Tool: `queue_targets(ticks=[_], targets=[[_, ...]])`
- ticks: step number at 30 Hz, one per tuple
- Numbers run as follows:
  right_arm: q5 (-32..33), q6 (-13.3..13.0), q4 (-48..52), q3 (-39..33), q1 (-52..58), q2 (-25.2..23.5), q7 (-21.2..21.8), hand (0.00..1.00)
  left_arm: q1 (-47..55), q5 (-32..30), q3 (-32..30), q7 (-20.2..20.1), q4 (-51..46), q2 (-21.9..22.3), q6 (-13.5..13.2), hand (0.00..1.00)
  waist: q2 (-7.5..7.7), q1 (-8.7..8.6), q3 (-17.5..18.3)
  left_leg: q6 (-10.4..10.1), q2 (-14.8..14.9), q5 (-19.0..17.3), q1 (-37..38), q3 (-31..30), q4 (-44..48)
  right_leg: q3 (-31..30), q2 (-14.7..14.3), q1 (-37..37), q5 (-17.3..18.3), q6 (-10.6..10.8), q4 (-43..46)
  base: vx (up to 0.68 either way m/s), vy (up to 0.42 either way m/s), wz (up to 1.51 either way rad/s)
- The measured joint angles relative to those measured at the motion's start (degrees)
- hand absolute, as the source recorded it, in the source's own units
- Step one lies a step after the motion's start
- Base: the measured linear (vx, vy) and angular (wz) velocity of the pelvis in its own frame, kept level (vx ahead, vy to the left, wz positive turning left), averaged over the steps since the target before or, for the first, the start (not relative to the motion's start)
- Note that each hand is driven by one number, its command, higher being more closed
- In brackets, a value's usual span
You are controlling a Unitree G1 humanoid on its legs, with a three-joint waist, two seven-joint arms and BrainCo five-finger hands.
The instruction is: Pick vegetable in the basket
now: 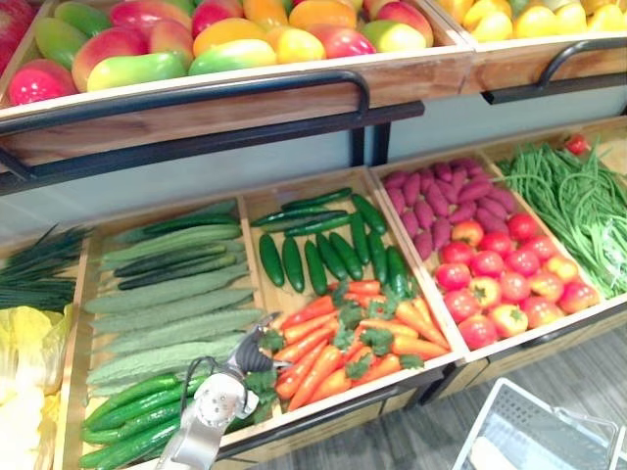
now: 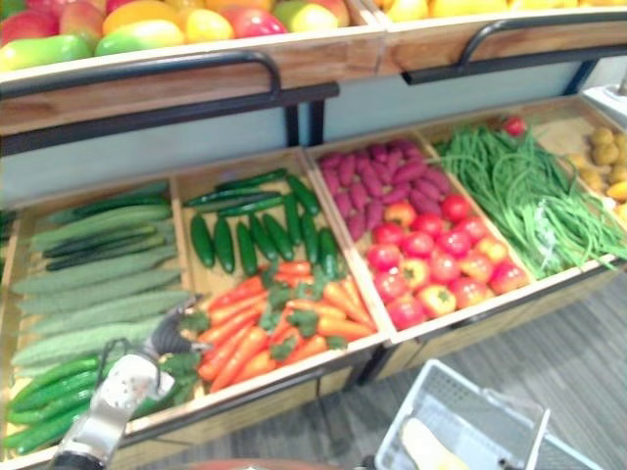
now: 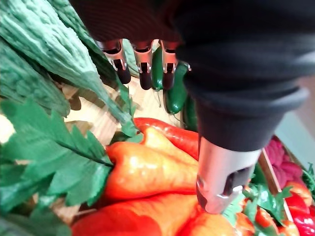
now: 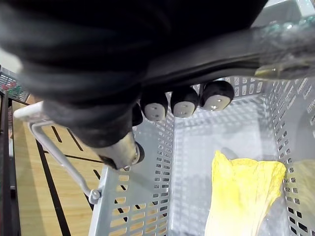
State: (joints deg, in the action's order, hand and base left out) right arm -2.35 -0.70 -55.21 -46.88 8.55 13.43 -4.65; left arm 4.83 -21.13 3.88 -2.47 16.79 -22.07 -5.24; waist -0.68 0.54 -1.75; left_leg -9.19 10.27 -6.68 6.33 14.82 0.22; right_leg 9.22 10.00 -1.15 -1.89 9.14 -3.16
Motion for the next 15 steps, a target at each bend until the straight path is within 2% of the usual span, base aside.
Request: queue_targets(ticks=[9, 15], targets=[[-0.02, 0.05, 0.01, 0.45, -1.91, -0.31, -0.05, 1.0, -6.04, -2.67, -0.05, 3.59, 7.89, 1.87, 0.86, 0.0, -0.52, -0.51, -0.4, 0.0, -0.06, -0.01, -0.51, 0.56, 0.02, -0.67, -0.01, 1.04, -0.22, -0.02, 0.01, -0.01, -0.004, -0.03], [0.01, 0.11, 0.01, 0.65, -1.98, -0.31, -0.16, 1.0, -7.54, -2.66, 0.13, 5.0, 9.3, 1.92, 0.83, 0.0, -0.75, -0.6, -0.78, -0.02, -0.08, -0.02, -1.22, 0.96, 0.03, -1.28, -0.06, 2.05, -0.34, 0.03, 0.03, 0.0, -0.007, -0.04]])
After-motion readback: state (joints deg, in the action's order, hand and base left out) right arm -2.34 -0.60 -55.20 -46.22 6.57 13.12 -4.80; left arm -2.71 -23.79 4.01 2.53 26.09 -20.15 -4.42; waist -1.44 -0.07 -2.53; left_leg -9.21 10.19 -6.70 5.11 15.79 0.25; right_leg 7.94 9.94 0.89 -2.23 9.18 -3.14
